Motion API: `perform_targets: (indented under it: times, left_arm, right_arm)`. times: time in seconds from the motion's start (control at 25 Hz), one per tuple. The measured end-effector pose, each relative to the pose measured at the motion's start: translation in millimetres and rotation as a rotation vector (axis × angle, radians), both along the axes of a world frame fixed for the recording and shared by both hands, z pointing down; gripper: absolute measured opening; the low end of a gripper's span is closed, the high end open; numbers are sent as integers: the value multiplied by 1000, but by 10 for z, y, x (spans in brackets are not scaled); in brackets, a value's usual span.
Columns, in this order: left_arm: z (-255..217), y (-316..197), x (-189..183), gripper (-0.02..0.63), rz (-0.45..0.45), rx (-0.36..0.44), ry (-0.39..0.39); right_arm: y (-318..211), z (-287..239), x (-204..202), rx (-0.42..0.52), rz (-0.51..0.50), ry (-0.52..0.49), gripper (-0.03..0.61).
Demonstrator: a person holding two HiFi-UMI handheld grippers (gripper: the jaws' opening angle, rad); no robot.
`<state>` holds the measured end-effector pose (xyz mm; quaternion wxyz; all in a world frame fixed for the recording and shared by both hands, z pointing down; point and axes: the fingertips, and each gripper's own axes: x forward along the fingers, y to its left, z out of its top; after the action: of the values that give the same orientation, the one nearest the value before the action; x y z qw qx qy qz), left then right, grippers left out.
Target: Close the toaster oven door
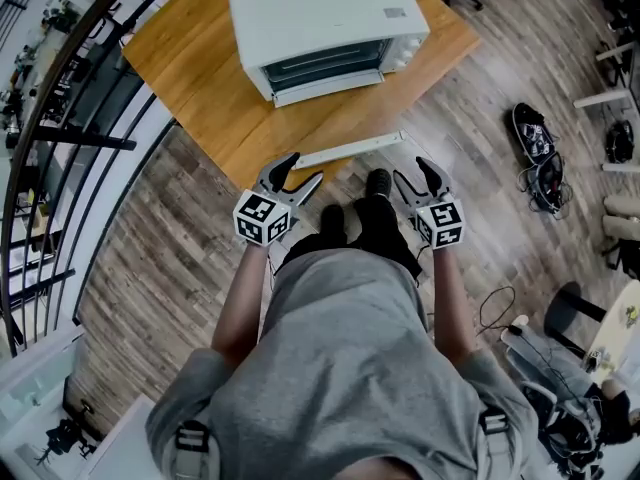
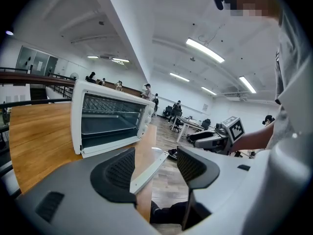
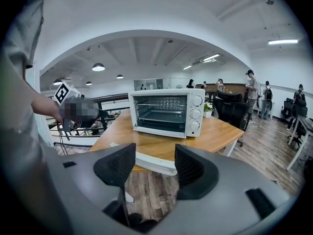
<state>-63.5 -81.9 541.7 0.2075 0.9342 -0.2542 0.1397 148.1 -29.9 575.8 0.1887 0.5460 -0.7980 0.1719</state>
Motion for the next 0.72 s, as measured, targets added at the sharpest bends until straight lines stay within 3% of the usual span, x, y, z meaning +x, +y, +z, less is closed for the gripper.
perform_targets:
  times: [0.72]
  left_arm:
    - [242,-296,-40,270,-98,-61,-66]
  right_arm:
    - [-354,424,248,-110,-40,-10,258]
